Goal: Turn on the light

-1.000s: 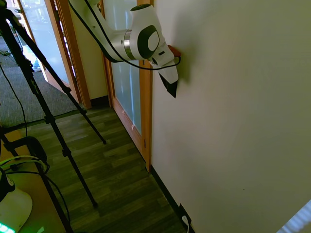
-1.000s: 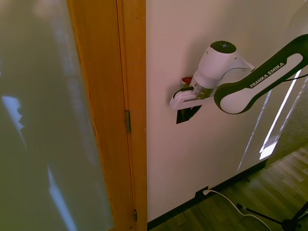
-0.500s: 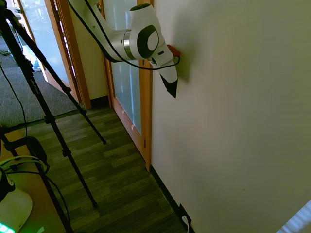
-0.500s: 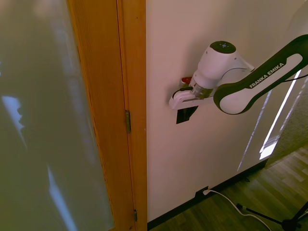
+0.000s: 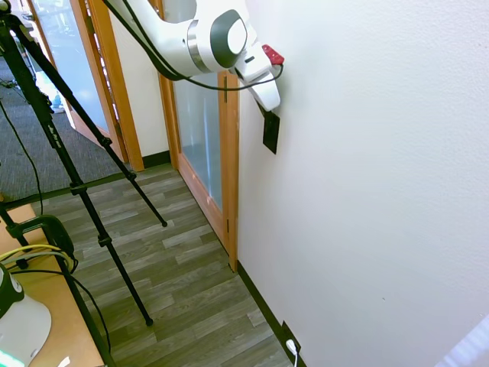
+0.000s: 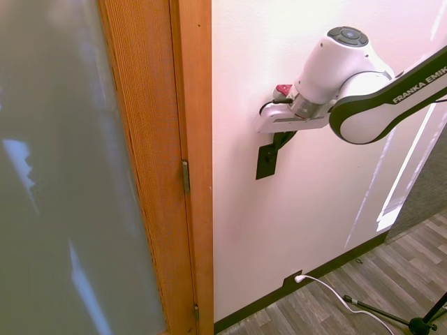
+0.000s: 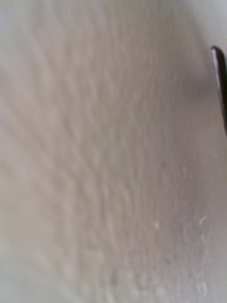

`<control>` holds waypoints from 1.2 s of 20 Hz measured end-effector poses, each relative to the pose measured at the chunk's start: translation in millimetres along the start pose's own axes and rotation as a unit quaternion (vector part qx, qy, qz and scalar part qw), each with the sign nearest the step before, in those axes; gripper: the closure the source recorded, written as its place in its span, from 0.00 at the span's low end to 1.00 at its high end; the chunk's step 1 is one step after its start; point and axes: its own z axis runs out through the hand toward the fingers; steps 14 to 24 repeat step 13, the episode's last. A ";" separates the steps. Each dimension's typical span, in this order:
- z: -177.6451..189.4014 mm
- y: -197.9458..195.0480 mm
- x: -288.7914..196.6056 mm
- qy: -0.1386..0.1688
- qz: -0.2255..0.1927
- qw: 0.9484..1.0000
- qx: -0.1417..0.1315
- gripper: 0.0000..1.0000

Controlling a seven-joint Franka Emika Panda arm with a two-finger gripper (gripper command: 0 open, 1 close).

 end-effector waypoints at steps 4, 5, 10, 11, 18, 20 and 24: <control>-30.2 16.8 -4.5 -0.002 0.003 1.000 0.001 1.00; -36.3 20.0 -6.7 -0.004 0.003 1.000 0.000 1.00; -50.6 29.8 -14.8 -0.010 0.002 1.000 -0.003 1.00; -51.7 31.1 -15.4 -0.010 0.002 1.000 -0.003 1.00; -53.8 33.5 -17.5 -0.010 0.003 1.000 -0.003 1.00; -53.8 33.5 -17.5 -0.010 0.003 1.000 -0.003 1.00; -53.8 33.5 -17.5 -0.010 0.003 1.000 -0.003 1.00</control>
